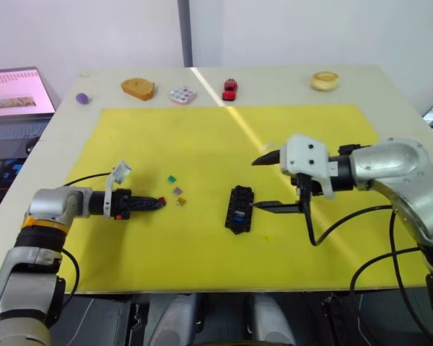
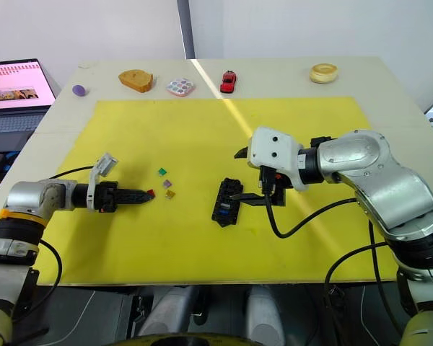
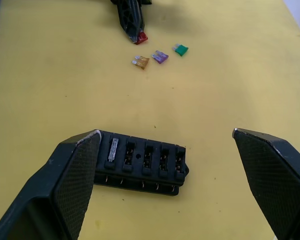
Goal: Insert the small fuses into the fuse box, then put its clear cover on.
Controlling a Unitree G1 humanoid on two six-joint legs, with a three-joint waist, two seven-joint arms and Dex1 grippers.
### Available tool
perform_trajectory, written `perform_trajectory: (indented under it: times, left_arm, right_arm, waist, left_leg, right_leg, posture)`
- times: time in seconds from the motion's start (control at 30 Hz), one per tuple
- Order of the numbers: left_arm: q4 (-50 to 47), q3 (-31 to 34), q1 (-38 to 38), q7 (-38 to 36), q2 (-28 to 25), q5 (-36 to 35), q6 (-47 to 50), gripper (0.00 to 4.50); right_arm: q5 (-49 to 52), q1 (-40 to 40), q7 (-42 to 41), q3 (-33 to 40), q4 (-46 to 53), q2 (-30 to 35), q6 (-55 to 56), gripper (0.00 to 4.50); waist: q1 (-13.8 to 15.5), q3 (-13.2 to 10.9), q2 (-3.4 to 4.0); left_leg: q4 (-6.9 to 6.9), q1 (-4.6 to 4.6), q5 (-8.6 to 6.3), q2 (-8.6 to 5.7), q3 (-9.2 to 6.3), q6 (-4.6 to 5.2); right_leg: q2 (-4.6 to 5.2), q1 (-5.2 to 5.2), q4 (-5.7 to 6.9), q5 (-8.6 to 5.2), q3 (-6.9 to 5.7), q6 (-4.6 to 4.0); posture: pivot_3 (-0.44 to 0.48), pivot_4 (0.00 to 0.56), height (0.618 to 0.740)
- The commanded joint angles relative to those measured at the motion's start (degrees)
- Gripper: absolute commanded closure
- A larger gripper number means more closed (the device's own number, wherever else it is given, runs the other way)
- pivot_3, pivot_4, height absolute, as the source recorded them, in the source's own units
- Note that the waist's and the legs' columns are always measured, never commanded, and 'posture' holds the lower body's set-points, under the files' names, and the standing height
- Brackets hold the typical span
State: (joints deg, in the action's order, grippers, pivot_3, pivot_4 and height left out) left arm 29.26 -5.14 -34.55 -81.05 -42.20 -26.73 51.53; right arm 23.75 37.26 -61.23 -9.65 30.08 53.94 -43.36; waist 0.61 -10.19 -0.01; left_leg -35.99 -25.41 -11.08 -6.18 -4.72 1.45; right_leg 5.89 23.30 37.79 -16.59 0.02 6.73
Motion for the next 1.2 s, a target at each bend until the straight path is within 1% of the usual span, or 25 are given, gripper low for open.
perform_trajectory:
  times: [0.03,0.27,0.43,0.57,0.93,1.2]
  left_arm:
    - [2.5,0.8,0.7,0.8,-1.2,0.8,1.5,4.10]
    - [4.9,2.7,-0.9,0.4,-2.5,0.7,2.0,4.10]
    - [5.8,2.9,-1.6,-0.4,-3.2,0.8,1.4,4.10]
    - [5.9,2.9,-2.0,-0.1,-3.1,0.9,1.1,4.10]
    - [9.2,3.4,-4.2,0.8,-3.0,1.6,-0.9,4.10]
    - [7.2,1.0,-3.0,-0.4,-2.1,3.0,-2.4,4.10]
  right_arm:
    - [-0.1,1.3,0.0,0.9,0.8,0.0,0.8,0.00]
    - [0.2,1.2,0.1,1.2,0.7,0.0,0.7,0.00]
    - [0.0,1.2,0.3,1.0,0.5,-0.2,0.9,0.00]
    - [-0.2,1.1,0.3,0.9,0.5,-0.3,1.1,0.00]
    - [-0.1,1.0,0.4,0.7,0.6,-0.9,0.8,0.00]
    - [-0.5,0.4,0.6,0.5,1.2,-0.9,1.0,0.00]
  waist:
    - [-0.1,0.0,0.00]
    - [-0.4,0.0,0.00]
    - [-0.6,0.0,0.00]
    - [-1.2,0.0,0.00]
    - [-1.2,0.0,0.00]
    - [-1.2,0.0,-0.01]
  left_leg:
    - [0.00,0.00,0.00,0.00,0.00,0.00]
    - [0.04,0.01,0.01,0.02,0.00,-0.02]
    - [0.05,0.00,0.02,0.02,0.00,-0.04]
    - [0.07,-0.01,0.03,0.02,0.00,-0.04]
    - [0.07,-0.01,0.03,0.02,0.00,-0.06]
    - [0.07,-0.02,0.04,0.02,0.00,-0.06]
  right_leg:
    - [0.00,0.00,0.01,0.00,0.00,0.00]
    - [-0.01,0.02,0.09,-0.01,0.00,-0.01]
    - [-0.02,0.03,0.15,-0.01,0.01,-0.01]
    - [-0.01,0.03,0.16,-0.01,0.01,-0.01]
    - [-0.01,0.04,0.20,-0.01,0.01,-0.01]
    - [-0.01,0.03,0.21,-0.01,0.01,-0.01]
  posture:
    - [0.000,0.150,0.740]
    - [0.000,0.150,0.740]
    - [0.000,0.150,0.740]
    - [0.000,0.150,0.740]
    - [0.000,0.150,0.740]
    - [0.000,0.150,0.740]
